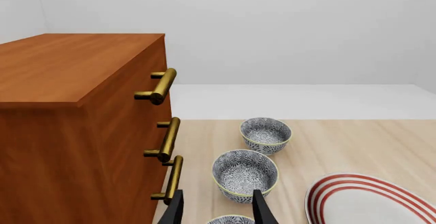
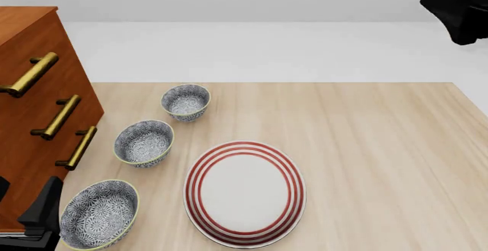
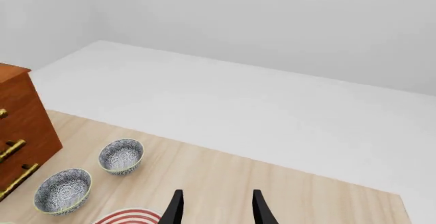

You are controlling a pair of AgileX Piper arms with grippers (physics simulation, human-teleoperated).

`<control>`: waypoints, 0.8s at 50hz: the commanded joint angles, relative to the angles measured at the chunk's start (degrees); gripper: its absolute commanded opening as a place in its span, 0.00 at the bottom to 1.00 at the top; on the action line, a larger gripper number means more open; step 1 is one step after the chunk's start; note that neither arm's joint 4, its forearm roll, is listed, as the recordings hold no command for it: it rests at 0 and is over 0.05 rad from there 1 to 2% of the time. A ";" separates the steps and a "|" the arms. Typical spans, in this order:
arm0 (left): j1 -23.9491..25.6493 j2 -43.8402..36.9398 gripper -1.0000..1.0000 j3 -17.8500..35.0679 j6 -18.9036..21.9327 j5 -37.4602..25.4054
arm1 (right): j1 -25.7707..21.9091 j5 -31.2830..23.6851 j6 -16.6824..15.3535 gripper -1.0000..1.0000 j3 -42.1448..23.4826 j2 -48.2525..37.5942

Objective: Pick up the bowl and put it in the middle on the plate.

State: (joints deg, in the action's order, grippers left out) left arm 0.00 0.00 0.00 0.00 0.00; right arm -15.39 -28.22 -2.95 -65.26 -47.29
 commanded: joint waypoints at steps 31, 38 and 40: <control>0.00 0.00 1.00 0.00 0.00 0.00 | -25.76 -22.30 26.89 1.00 -65.08 -72.83; 0.00 0.00 1.00 0.00 0.00 0.00 | -26.03 -27.39 29.67 1.00 -76.83 -82.86; 0.00 0.00 1.00 0.00 0.00 0.00 | -25.86 -28.71 29.35 1.00 -80.40 -84.87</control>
State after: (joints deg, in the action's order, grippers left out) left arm 0.00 0.00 0.00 0.00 0.00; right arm -40.02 -50.66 22.40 -130.31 -118.99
